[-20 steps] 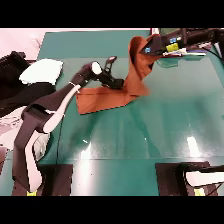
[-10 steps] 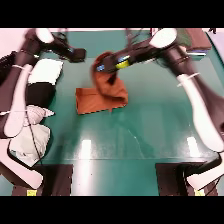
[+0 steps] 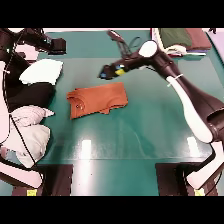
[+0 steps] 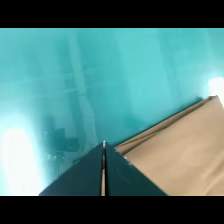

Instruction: Fold the shirts.

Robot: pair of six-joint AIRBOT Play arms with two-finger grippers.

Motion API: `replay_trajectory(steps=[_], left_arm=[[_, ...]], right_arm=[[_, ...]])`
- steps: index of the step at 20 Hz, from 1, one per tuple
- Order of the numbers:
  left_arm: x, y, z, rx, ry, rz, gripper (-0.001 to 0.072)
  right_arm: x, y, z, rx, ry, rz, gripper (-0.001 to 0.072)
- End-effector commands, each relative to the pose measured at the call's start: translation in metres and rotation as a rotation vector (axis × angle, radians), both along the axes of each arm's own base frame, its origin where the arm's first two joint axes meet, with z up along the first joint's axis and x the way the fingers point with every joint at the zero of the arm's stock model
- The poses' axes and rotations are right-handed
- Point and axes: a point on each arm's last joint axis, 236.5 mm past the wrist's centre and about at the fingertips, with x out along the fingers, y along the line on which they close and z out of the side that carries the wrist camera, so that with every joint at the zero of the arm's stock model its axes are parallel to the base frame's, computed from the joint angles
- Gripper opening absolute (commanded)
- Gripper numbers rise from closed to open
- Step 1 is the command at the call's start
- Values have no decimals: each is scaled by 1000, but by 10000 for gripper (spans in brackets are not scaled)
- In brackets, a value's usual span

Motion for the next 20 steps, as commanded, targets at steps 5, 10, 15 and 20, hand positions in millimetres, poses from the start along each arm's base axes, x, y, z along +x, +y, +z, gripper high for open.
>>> replay_trajectory(steps=[5, 10, 15, 20], left_arm=[[-3, -8, 4, -30, 0, -18, 22], [-5, -22, -4, -95, 26, -36, 22], [-9, -32, -3, -129, 36, -68, 22], [-19, -53, -3, -114, 39, -134, 21]], right_arm=[[-1, -141, -134, -24, 501, -312, 630], [-2, -78, -160, 83, 573, -284, 625], [4, 0, -154, 72, 442, -163, 35], [37, -30, -108, 13, 256, -168, 16]])
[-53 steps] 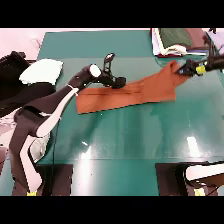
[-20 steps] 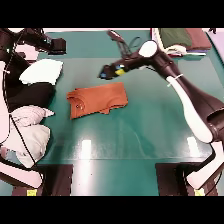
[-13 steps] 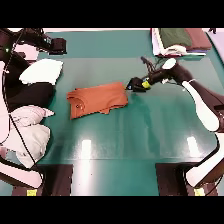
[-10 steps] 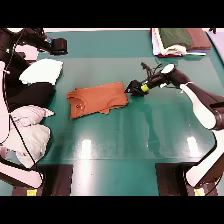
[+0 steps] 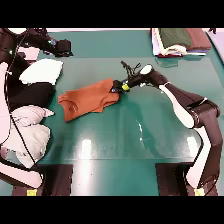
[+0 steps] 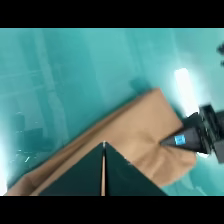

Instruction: Fold the shirts.

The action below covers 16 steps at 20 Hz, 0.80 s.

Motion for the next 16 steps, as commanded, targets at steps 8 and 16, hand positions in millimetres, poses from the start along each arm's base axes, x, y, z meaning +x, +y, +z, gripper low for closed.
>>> replay_trajectory(steps=[8, 16], left_arm=[[-15, -40, 0, 11, -10, -106, 21], [-11, -40, 3, 3, -28, -94, 22]], right_arm=[[35, -289, 80, -383, -189, -420, 16], [-100, -583, 133, -525, -192, -1206, 16]])
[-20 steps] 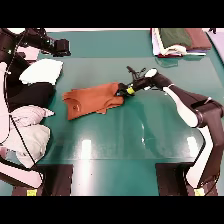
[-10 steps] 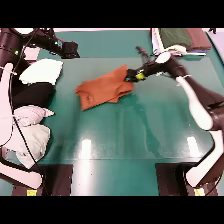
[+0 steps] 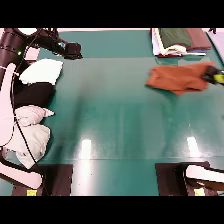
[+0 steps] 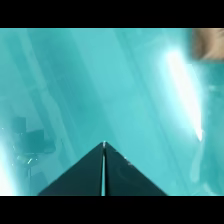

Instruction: Fold the shirts.

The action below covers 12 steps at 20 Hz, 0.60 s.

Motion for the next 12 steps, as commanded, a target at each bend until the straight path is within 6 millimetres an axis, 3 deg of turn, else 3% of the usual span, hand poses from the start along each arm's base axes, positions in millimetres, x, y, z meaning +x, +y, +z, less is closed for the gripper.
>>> replay_trajectory(steps=[1, 3, 5, 10, 12], left_arm=[[4, 0, 4, -9, -21, 10, 22], [8, -1, 7, -17, -34, 20, 22], [10, 0, 8, -21, -42, 27, 21], [6, -1, 5, -15, -23, 17, 22], [3, -1, 3, -10, -13, 12, 22]], right_arm=[[-86, -110, 23, -57, -78, -378, 16], [-126, -137, 26, -75, -96, -507, 16], [-153, -143, 17, -61, -84, -579, 16], [-168, -110, -18, -15, -23, -565, 16], [-178, -110, -24, -57, 34, -543, 17]])
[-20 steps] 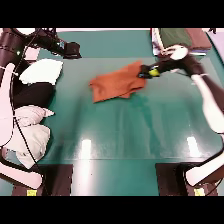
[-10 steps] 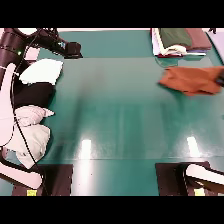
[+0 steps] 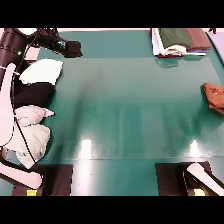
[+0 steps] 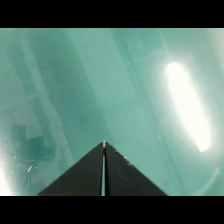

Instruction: Fold the shirts.

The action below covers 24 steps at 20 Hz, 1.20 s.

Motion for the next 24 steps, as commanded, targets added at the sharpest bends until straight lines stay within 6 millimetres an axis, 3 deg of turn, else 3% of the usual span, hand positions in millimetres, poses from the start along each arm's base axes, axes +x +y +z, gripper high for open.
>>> replay_trajectory(steps=[1, 4, 5, 7, 8, 10, 12, 15, 17, 19, 21, 23, 24], left_arm=[[-5, 0, -3, 7, 20, -11, 22], [-8, 0, -5, 14, 28, -21, 22], [-8, 0, -5, 14, 28, -21, 22], [-8, 0, -5, 14, 28, -21, 22], [-7, 0, -4, 14, 28, -21, 22], [-7, 0, -4, 14, 27, -21, 22], [-7, 0, -4, 13, 26, -20, 23], [-5, -1, -2, 7, 18, -16, 23], [-6, -1, -3, 4, 23, -12, 23], [-5, -1, -2, 3, 21, -11, 23], [-5, -1, -2, 3, 21, -11, 23], [-5, -1, -2, 3, 21, -11, 23], [-5, -1, -2, 3, 21, -11, 23]], right_arm=[[-24, 1, -12, -26, 105, 11, 17], [-62, -29, 5, -121, 229, -27, 19], [-73, -42, 15, -158, 249, -58, 52], [-86, -64, 37, -216, 228, -123, 446], [-91, -72, 47, -237, 214, -148, 563], [-90, -75, 64, -249, 184, -163, 564], [-63, -62, 76, -210, 83, -130, 563], [7, -2, 82, -89, -66, 44, 555], [55, 62, 81, -51, -79, 245, 555], [89, 139, 78, -29, -70, 468, 555], [109, 215, 78, -24, -74, 676, 554], [116, 293, 80, -32, -90, 878, 551], [116, 326, 82, -41, -102, 962, 441]])
